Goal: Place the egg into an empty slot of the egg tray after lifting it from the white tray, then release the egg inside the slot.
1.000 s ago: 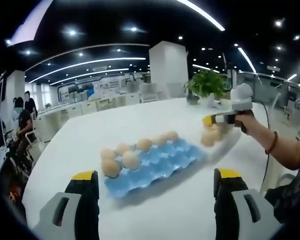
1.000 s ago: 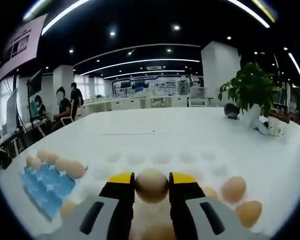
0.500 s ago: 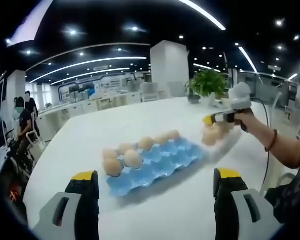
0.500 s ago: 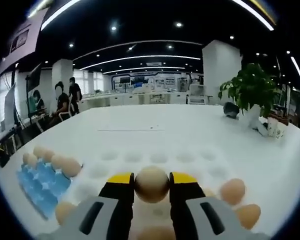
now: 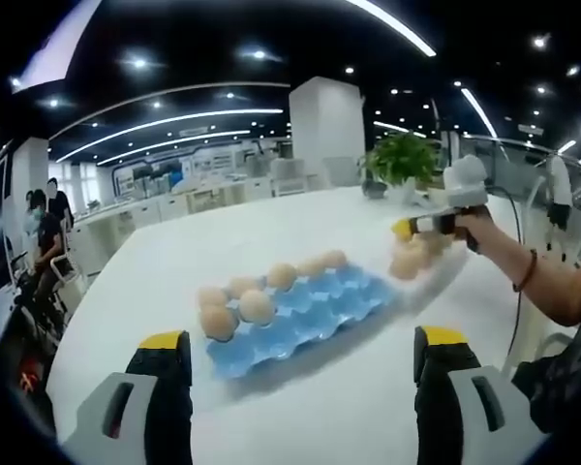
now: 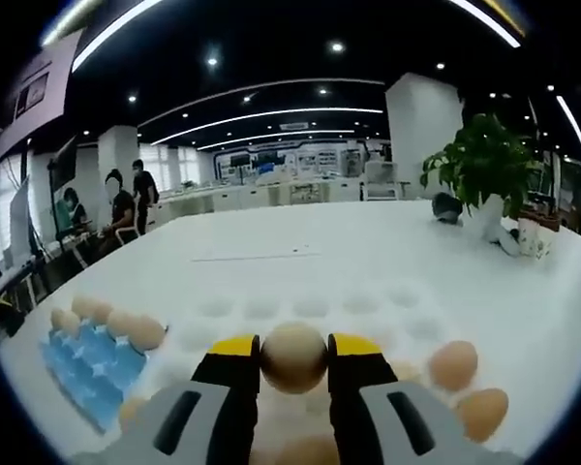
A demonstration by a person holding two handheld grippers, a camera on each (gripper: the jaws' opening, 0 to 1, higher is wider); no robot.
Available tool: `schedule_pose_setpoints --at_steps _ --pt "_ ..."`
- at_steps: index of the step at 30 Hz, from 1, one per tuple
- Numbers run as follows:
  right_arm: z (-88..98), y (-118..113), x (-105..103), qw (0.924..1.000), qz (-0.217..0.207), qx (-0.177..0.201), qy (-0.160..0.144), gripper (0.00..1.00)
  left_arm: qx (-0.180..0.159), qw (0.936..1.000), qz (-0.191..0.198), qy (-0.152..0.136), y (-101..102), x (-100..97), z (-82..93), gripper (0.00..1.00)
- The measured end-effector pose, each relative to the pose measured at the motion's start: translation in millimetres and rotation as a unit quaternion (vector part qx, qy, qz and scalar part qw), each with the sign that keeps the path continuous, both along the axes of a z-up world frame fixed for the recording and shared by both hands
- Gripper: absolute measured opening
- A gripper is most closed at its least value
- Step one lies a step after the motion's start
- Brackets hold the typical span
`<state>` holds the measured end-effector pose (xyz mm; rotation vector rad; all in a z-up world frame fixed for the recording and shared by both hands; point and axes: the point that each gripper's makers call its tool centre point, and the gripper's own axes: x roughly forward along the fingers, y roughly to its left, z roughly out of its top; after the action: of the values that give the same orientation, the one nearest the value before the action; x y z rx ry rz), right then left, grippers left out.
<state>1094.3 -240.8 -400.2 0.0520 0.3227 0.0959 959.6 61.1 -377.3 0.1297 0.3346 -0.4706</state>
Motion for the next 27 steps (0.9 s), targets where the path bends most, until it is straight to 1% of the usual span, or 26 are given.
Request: schedule_pose_setpoints --at_steps 6,18,27 --pt "7.3 17 -2 0.9998 0.019 0.001 -0.006 0.27 -0.001 1.0 -0.001 -0.001 0 -0.8 0.1 0.97" --pt "8.8 57 -2 0.9981 0.062 0.0 -0.004 0.27 0.0 1.0 -0.001 0.001 3 -2.6 -0.3 0.97" --pt "8.5 81 -2 0.9961 0.088 -0.001 -0.001 0.27 0.002 1.0 0.001 0.004 5 -2.8 -1.7 0.97"
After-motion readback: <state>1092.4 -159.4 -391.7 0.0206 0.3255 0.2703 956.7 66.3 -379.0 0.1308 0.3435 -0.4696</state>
